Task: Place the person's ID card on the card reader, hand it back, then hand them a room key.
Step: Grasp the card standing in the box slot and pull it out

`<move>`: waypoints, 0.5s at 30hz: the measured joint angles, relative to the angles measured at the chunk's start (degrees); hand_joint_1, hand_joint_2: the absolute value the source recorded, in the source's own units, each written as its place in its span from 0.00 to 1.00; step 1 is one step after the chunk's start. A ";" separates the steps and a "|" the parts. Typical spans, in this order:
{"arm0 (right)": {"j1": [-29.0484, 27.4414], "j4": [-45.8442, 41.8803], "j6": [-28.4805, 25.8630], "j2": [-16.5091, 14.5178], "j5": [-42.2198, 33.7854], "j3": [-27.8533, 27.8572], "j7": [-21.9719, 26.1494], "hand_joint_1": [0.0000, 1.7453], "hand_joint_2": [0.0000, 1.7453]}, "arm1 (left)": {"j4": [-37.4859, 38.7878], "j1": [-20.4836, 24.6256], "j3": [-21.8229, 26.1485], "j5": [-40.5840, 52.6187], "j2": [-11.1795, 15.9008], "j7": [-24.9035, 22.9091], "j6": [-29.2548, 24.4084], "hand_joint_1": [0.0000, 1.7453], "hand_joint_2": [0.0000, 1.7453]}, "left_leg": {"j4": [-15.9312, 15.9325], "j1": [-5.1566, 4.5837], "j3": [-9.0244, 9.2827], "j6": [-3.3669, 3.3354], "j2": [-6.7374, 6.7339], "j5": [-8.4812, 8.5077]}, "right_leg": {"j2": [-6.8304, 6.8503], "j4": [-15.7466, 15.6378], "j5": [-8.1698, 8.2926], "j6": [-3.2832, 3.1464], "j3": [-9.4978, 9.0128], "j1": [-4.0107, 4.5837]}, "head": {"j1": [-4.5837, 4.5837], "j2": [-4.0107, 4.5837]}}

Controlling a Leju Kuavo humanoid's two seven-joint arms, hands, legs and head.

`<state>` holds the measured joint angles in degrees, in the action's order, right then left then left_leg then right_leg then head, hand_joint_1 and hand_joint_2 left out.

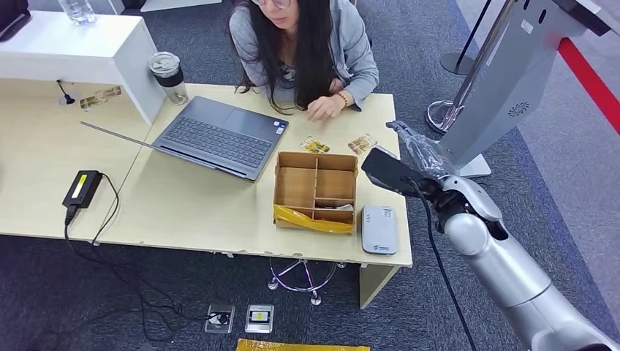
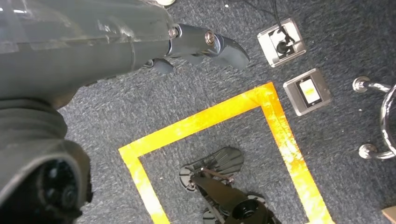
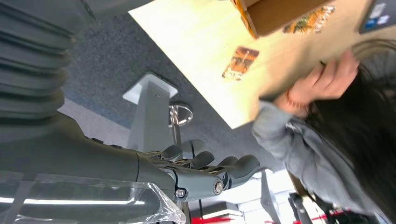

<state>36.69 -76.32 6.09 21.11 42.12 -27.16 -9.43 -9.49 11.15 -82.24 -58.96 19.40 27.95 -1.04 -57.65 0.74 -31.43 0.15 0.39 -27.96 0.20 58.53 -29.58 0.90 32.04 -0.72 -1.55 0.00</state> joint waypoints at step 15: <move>-11.46 -24.94 3.73 6.97 1.03 6.07 -6.13 0.00 1.00 | 0.00 0.12 0.03 -0.41 -0.10 -0.45 -1.97 0.00 0.00 | 0.02 0.01 0.05 0.02 -0.12 -0.02 | -0.15 0.00 0.00 0.00 -0.03 0.01 | 0.01 0.00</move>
<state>25.22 -101.26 9.81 28.07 43.15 -21.09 -15.56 -9.49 11.27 -82.20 -59.37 19.30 27.50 -3.01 -57.64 0.76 -31.38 0.17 0.26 -27.97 0.04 58.53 -29.58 0.90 32.00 -0.70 -1.55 0.00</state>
